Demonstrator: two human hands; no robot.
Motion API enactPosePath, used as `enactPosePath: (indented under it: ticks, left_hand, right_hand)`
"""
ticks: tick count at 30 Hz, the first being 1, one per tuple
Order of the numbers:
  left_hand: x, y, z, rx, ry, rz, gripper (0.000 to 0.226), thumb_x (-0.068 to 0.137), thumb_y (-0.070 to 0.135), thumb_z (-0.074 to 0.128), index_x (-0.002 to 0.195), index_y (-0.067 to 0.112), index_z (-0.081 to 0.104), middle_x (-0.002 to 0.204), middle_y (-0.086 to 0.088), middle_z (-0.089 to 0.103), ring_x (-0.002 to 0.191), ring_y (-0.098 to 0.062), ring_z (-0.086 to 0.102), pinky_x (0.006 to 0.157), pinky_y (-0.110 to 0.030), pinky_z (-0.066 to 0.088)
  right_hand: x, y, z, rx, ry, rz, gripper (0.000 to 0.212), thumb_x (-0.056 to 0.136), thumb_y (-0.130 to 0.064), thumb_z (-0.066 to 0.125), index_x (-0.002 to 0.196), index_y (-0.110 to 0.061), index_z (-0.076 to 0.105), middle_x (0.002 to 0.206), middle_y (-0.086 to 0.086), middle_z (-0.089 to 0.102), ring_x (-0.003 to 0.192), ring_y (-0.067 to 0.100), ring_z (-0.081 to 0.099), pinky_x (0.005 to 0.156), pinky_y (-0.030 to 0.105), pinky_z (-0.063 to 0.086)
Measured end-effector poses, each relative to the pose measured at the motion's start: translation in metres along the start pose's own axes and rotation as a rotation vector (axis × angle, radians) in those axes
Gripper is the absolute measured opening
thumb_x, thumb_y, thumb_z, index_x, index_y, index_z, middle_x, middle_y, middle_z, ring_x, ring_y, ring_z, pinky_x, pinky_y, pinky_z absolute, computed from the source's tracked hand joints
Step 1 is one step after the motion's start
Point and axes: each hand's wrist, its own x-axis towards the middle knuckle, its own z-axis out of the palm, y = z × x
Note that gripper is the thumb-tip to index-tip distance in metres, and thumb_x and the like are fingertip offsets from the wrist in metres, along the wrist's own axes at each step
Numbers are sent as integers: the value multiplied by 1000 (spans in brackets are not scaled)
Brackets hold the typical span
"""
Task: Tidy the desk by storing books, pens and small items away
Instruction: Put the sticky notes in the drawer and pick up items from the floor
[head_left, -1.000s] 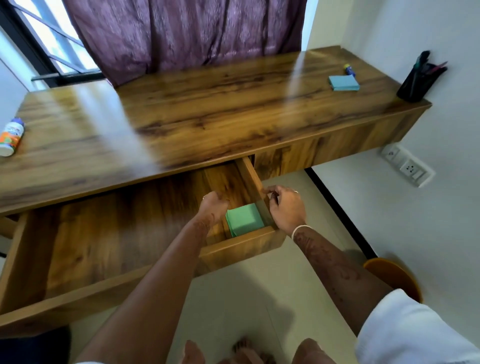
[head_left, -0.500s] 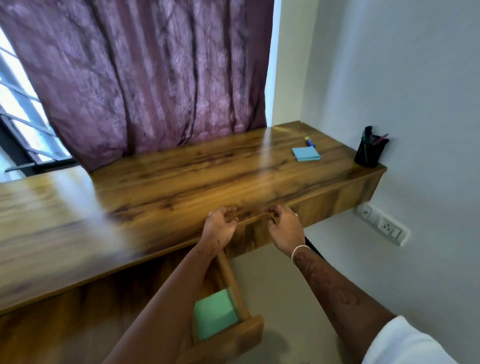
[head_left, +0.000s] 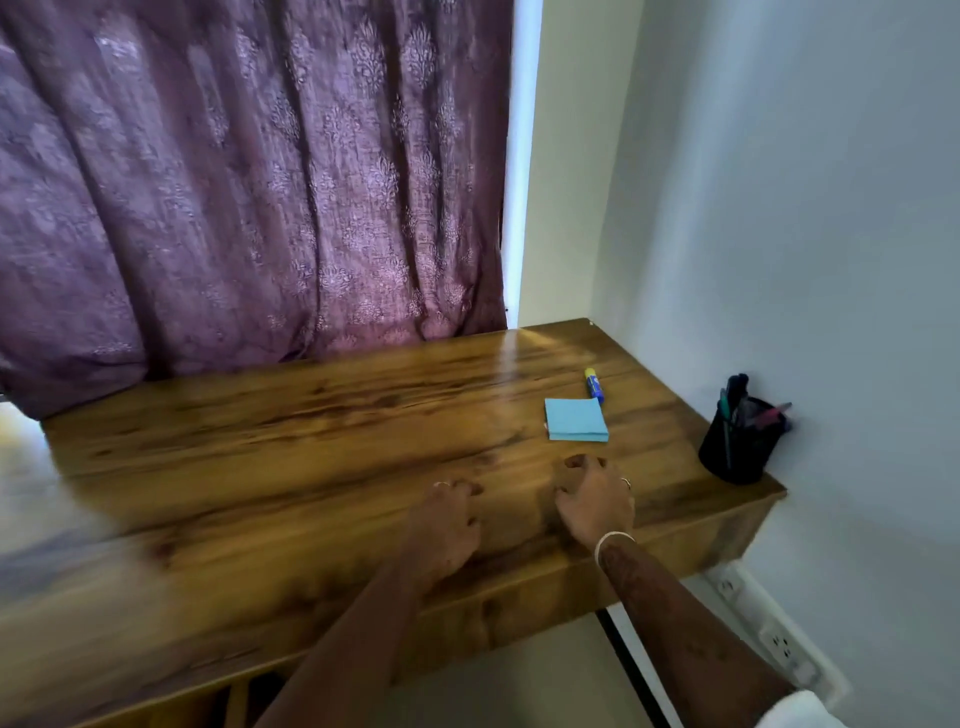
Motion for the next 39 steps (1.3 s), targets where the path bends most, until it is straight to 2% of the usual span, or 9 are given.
enactPosePath:
  ticks: [3,9,12,23,26,30,34,37,39]
  left_hand:
    - [29,16,17,196,-47,55,52,92,35,57,141,30,43,150,2,35,134,-20,40,112,-39,35]
    - [76,27,39,298,-17,37,49,95,38,49,142,24,41,152,-2,33,137,-21,35,113,-40,31]
    - [89,26,45,303,43,-6,49,95,41,49,140,26,43,151,0,34,137,-19,33,111,-40,34]
    - [91,28,50,195,113,-70,49,93,45,53,138,30,45,149,4,34,138,-15,29,114,-39,29]
    - [92,29,45,26,104,-85,41,92,36,59,131,27,53,140,3,44,130,-14,40,107,-32,39]
    - [79,37,33,-336,135,-122,32,98,28,52,129,22,56,129,3,56,97,1,51,75,-13,41]
    - [53,40,19,-710,121,-264,32,98,37,49,129,29,51,116,12,54,99,-3,50,81,-22,42]
    - [33,28,3,-980,103,-359,34,91,40,58,118,21,61,119,-1,66,106,-13,62,92,-34,52]
    - [14,19,-11,-1078,122,-381,29,94,29,59,116,11,64,109,-4,69,100,-18,65,80,-32,55]
  right_hand:
    - [43,12,7,-17,6,49,66,76,-42,70,131,-17,45,133,11,48,126,32,44,104,43,35]
    - [111,17,33,-39,104,147,107,63,-71,67,141,-10,29,148,13,36,140,32,28,115,49,15]
    - [130,16,44,-13,136,206,118,58,-77,68,142,-5,27,150,14,34,142,31,24,115,52,14]
    - [136,20,56,56,266,55,104,59,-64,71,139,-11,32,140,9,46,135,30,35,110,48,23]
    - [125,21,54,188,258,8,104,59,-60,75,140,-12,32,139,8,46,133,28,39,109,47,29]
    - [92,13,47,302,256,-58,104,60,-59,78,141,-13,32,137,6,46,129,26,43,106,46,36]
    - [45,-2,46,374,178,-167,106,60,-60,78,143,-16,28,137,4,43,129,24,40,106,47,38]
    - [6,-19,47,414,125,-237,107,60,-57,80,144,-15,28,138,5,42,130,23,39,107,46,38]
    - [-24,-32,50,450,89,-292,106,58,-57,77,143,-15,28,136,3,41,128,22,39,104,47,42]
